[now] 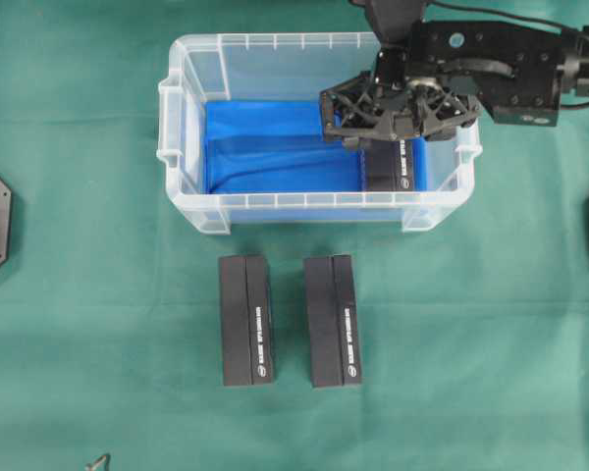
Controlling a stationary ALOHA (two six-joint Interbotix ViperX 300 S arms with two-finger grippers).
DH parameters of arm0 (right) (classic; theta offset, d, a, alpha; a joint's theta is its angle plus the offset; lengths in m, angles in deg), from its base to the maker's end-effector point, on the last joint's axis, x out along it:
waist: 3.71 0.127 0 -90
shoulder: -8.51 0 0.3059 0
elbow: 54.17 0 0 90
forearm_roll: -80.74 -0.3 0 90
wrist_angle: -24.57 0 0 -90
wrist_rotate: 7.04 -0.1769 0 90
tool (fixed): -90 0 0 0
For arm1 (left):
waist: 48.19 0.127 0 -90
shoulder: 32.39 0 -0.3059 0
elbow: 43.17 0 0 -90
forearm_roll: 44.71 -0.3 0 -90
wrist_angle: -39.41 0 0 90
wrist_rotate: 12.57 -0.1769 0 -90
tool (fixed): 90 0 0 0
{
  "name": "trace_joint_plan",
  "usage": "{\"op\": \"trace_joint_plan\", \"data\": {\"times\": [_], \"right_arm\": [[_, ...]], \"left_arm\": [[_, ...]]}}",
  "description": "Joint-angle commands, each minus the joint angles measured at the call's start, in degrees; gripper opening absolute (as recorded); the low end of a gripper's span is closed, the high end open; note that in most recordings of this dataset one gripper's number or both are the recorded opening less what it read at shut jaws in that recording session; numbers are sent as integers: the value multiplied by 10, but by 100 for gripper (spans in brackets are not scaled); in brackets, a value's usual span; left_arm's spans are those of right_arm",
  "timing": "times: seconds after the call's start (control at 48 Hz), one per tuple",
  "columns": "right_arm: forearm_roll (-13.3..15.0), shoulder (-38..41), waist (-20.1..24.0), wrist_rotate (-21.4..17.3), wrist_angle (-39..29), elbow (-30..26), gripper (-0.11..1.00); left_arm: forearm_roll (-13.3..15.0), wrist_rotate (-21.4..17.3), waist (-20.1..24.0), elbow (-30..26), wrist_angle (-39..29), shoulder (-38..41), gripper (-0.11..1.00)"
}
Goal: Take the box out of the case with the right arm.
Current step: 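Lift the right black box up out of the case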
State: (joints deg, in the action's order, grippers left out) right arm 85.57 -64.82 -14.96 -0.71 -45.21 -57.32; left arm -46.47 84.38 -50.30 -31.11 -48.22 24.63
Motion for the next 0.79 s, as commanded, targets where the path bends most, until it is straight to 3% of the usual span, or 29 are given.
{"op": "trace_joint_plan", "data": {"times": [0.0,0.77], "right_arm": [[-2,-31,5,1,-25,-33,65],[22,-58,13,4,-236,-218,65]], "left_arm": [[-1,-1,1,-6,2,0,0],[-2,-1,1,-6,2,-1,0]]}}
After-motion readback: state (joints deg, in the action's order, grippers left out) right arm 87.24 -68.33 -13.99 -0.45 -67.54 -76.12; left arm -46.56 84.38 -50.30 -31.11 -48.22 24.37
